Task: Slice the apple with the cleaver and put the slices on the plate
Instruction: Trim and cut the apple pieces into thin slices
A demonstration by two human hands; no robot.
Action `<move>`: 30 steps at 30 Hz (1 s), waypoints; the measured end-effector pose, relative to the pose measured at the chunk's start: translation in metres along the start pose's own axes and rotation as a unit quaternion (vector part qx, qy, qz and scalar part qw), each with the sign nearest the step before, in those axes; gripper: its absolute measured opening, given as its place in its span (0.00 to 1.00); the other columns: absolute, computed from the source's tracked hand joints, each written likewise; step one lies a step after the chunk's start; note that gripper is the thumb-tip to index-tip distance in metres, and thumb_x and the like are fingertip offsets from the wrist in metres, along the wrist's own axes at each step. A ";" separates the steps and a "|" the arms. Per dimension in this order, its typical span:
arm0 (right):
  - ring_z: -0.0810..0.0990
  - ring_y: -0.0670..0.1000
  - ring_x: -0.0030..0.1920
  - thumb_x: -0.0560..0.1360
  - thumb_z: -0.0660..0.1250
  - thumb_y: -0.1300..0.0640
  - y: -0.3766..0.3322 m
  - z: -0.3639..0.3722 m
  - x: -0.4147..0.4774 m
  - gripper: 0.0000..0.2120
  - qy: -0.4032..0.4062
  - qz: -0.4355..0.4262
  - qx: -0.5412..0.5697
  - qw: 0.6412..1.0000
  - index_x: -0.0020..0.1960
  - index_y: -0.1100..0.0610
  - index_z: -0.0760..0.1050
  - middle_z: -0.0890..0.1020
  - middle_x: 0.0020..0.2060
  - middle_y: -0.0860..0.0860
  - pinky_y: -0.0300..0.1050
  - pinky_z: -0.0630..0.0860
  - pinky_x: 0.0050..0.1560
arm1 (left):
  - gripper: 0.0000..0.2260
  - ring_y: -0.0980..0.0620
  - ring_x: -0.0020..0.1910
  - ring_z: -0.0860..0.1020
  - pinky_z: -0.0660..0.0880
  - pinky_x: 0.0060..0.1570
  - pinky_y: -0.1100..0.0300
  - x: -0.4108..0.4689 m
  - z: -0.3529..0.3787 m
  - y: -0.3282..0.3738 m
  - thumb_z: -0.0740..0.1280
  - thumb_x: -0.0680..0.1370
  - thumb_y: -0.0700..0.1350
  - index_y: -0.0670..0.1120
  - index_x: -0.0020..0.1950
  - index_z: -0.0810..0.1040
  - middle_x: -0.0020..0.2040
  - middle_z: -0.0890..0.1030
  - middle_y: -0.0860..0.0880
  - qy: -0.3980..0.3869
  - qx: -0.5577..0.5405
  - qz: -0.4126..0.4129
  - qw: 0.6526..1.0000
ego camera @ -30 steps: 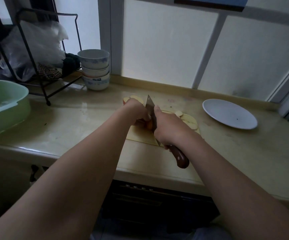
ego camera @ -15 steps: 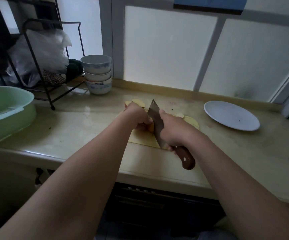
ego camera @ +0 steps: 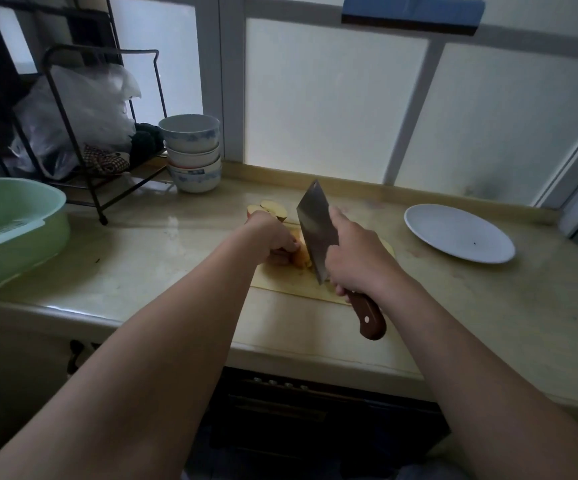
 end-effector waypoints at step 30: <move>0.85 0.55 0.38 0.77 0.62 0.71 -0.024 0.013 -0.029 0.48 -0.052 -0.005 -0.178 0.983 0.85 0.49 0.38 0.82 0.43 0.58 0.51 0.85 0.39 | 0.15 0.46 0.45 0.85 0.84 0.48 0.51 0.002 0.000 -0.001 0.77 0.73 0.38 0.40 0.57 0.79 0.49 0.84 0.43 0.019 -0.010 0.011 1.000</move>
Point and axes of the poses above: each hand's wrist, its own x-axis towards the middle knuckle, its own z-axis out of the palm, y = z × x, the point moved 8 cm from there along x, towards the middle knuckle
